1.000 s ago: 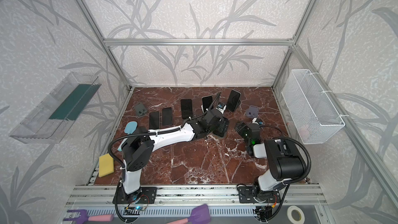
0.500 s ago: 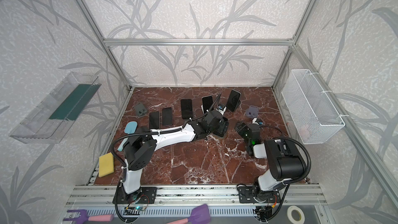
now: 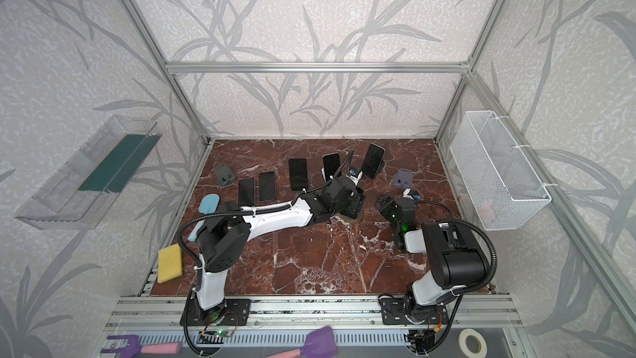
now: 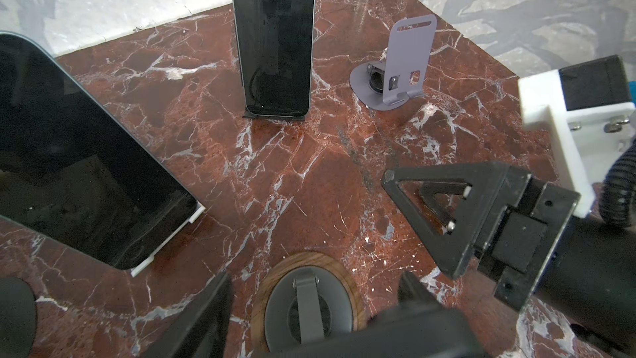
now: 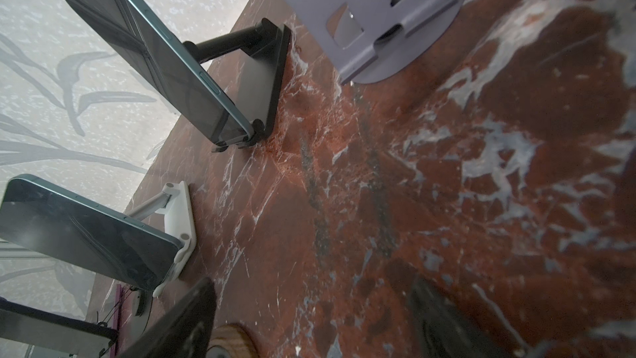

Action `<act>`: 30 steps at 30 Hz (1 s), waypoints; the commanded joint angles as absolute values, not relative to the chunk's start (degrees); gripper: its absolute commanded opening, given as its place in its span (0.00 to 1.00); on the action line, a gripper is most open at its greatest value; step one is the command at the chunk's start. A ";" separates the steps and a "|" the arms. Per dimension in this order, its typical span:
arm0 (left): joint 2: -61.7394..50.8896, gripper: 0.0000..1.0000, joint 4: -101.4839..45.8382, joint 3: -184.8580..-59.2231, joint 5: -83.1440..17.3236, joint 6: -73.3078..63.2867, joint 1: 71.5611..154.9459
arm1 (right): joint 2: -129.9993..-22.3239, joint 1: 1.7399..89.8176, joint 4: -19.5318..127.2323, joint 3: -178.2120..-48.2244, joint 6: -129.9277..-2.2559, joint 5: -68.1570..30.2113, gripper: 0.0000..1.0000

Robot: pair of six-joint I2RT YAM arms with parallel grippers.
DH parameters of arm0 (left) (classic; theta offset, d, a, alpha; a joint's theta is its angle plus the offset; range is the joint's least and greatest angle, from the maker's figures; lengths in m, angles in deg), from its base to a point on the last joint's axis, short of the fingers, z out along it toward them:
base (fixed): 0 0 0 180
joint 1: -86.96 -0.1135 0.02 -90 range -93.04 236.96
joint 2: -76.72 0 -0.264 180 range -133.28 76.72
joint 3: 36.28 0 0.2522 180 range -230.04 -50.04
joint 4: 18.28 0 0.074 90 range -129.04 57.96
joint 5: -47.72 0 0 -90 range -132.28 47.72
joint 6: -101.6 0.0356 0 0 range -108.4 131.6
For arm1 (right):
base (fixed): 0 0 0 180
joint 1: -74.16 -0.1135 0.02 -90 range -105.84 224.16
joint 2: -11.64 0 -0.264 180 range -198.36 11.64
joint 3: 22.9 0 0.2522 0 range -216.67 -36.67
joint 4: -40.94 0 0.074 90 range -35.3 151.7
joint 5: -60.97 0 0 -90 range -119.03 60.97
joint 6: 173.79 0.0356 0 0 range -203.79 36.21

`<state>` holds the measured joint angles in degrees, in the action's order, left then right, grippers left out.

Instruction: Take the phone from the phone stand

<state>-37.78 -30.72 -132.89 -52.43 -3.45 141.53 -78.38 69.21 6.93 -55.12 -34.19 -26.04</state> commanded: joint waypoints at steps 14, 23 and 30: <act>-33.16 0.62 -31.21 -131.11 -52.41 -1.21 141.19 | -77.48 68.93 8.29 -54.50 -35.10 -27.18 0.87; -30.73 0.60 -31.24 -130.73 -52.31 -0.73 141.48 | -77.57 68.88 8.20 -54.42 -35.17 -27.22 0.86; -27.40 0.59 -31.05 -129.59 -53.01 -0.33 141.54 | -77.47 68.89 8.19 -54.34 -35.19 -27.27 0.86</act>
